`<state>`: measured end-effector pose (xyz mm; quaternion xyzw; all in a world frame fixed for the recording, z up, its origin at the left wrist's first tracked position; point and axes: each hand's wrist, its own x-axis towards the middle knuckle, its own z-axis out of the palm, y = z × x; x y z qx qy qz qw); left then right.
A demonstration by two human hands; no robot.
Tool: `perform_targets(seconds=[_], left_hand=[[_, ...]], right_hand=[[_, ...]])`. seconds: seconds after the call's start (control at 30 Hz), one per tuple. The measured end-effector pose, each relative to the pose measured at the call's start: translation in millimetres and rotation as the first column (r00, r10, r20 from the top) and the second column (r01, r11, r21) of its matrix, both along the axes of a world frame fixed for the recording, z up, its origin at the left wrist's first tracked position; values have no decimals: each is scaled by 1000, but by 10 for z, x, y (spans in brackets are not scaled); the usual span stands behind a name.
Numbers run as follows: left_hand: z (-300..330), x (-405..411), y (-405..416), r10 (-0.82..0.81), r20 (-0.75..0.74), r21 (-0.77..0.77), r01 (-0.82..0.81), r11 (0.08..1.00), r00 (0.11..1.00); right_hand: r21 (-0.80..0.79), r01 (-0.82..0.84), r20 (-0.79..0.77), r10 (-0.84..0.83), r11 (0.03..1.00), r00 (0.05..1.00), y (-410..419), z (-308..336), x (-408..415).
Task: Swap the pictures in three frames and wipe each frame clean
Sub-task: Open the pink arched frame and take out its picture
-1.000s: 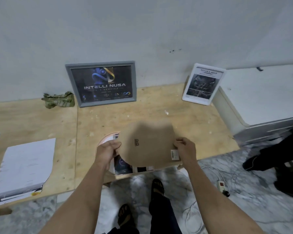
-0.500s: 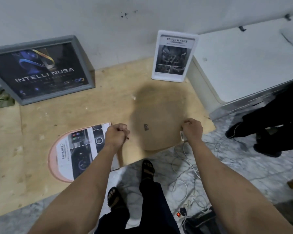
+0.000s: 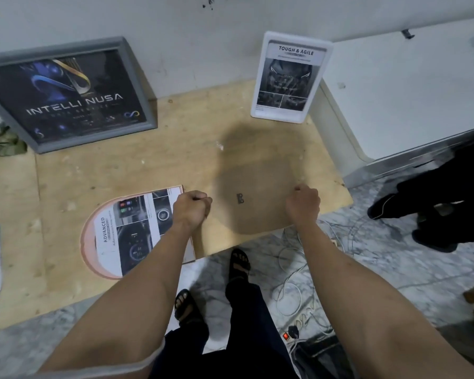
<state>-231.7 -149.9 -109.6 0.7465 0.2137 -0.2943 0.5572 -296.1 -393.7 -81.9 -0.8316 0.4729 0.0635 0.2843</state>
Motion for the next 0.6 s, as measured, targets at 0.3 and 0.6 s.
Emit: perform_targets(seconds=[0.3, 0.6], left_hand=[[260, -146, 1116, -37, 160, 423, -35, 905, 986], [137, -387, 2060, -115, -26, 652, 104, 751, 993]], right_hand=[[228, -403, 147, 378, 886, 914, 1476, 77, -19], [173, -631, 0, 641, 756, 768, 2462, -114, -254]])
